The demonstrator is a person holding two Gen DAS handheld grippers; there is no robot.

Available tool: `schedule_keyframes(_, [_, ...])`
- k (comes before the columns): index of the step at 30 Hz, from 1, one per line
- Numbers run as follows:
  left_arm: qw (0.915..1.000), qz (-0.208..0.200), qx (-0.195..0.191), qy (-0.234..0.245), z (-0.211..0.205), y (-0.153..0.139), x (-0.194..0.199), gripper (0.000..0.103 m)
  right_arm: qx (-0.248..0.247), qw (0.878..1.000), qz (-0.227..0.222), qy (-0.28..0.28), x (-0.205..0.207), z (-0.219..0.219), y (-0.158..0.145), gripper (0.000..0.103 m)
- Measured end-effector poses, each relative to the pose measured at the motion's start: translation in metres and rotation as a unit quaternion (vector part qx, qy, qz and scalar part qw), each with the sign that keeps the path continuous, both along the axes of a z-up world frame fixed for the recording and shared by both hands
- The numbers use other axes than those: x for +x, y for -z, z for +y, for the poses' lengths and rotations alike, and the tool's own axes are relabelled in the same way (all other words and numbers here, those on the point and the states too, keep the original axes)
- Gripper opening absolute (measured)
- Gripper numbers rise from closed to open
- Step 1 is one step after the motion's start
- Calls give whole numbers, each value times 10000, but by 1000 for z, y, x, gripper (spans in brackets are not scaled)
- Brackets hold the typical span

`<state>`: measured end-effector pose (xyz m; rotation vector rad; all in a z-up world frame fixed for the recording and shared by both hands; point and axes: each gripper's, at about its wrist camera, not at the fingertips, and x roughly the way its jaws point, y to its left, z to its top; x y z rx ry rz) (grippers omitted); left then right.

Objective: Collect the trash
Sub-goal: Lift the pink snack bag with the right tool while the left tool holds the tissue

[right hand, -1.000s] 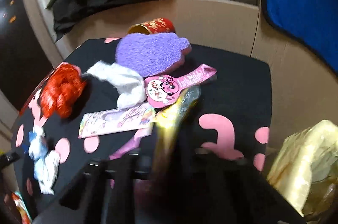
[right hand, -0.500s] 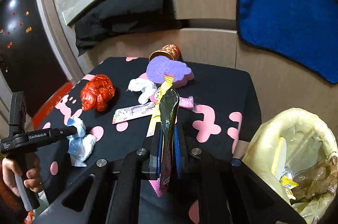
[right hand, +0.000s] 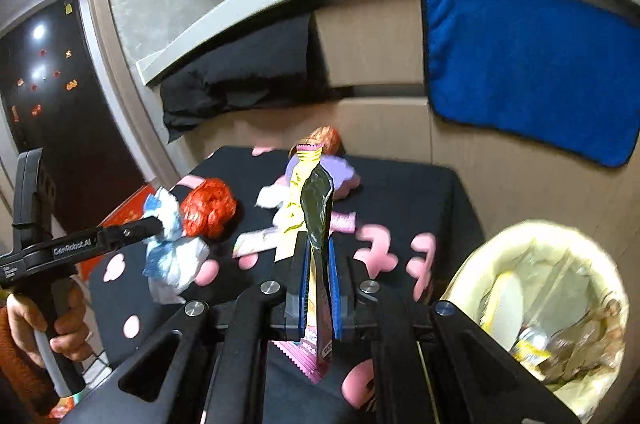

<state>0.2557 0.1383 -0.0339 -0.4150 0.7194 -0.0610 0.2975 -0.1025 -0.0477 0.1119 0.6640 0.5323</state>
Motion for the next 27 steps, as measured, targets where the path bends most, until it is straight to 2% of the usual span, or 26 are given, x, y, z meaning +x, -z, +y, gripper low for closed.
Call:
schedule_keyframes(6, [9994, 305, -165, 27, 11, 22, -4, 40, -409, 9964, 676, -318, 10, 27, 52, 9])
schedule_keyframes(8, [9990, 376, -227, 25, 16, 29, -5, 40, -462, 9953, 797, -304, 13, 33, 65, 13])
schedule_keyframes(9, [9989, 389, -248, 22, 18, 31, -6, 40, -519, 9947, 849, -266, 16, 36, 71, 20])
schedule_keyframes(10, [9989, 397, -261, 16, 19, 32, -7, 40, -540, 9944, 873, -242, 17, 38, 74, 27])
schedule_keyframes(11, [9988, 408, -280, 16, 22, 34, -8, 40, -512, 9942, 918, -204, 18, 41, 77, 41])
schedule_keyframes(12, [9987, 410, -288, 19, 23, 36, -9, 40, -475, 9942, 948, -182, 19, 42, 79, 45])
schedule_keyframes(15, [9989, 396, -257, 45, 26, 39, -11, 40, -567, 9926, 1061, -146, 21, 54, 85, 48])
schedule_keyframes(21, [9986, 434, -296, 111, 30, 46, -12, 40, -1136, 9898, 859, -26, 19, 75, 87, 57])
schedule_keyframes(24, [9982, 473, -341, 99, 32, 49, -12, 40, -1282, 9881, 845, -44, 18, 81, 88, 64])
schedule_keyframes(27, [9980, 512, -374, 81, 35, 52, -13, 40, -1400, 9864, 865, 12, 17, 84, 89, 65])
